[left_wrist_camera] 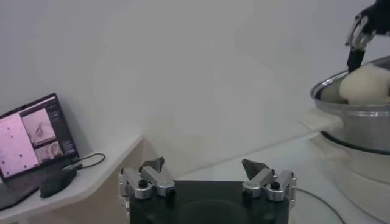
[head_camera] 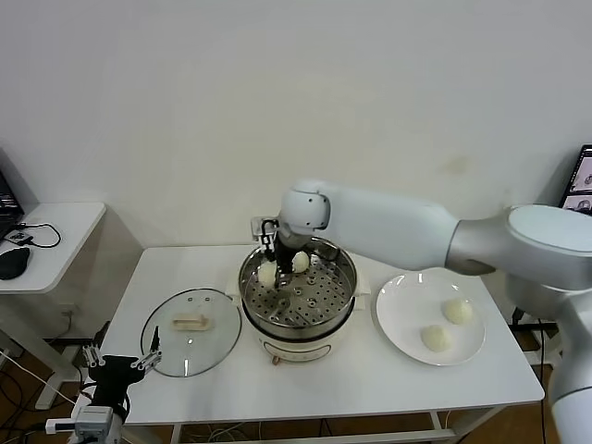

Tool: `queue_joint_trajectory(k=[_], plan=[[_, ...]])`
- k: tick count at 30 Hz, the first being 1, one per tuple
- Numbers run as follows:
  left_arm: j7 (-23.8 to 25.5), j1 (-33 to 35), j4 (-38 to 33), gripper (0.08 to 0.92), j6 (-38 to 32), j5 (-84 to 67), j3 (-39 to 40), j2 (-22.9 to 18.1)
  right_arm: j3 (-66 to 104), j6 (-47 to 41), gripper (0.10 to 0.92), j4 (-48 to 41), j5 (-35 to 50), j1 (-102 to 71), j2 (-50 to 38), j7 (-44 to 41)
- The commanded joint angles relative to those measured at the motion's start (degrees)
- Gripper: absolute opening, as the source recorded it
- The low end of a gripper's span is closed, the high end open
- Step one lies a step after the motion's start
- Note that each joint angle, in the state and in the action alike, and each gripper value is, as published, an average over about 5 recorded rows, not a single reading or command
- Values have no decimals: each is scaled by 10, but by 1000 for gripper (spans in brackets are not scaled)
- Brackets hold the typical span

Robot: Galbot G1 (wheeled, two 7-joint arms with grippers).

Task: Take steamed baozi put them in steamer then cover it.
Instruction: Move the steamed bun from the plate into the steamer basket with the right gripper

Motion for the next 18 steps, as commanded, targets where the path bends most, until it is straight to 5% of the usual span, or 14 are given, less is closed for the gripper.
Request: queue_joint_trajectory(k=[1,7,18], plan=[[0,-1,1,823,0,0,0,0,-2,-15,619,-27,-3,-18,33,5],[0,-1,1,823,-1,-1,0,2,-1,-18,642,-32,-6,-21,33,11],[0,2,-4,823,0,-1,-1,1,5,32,821,43,-11,63,-57,-68]])
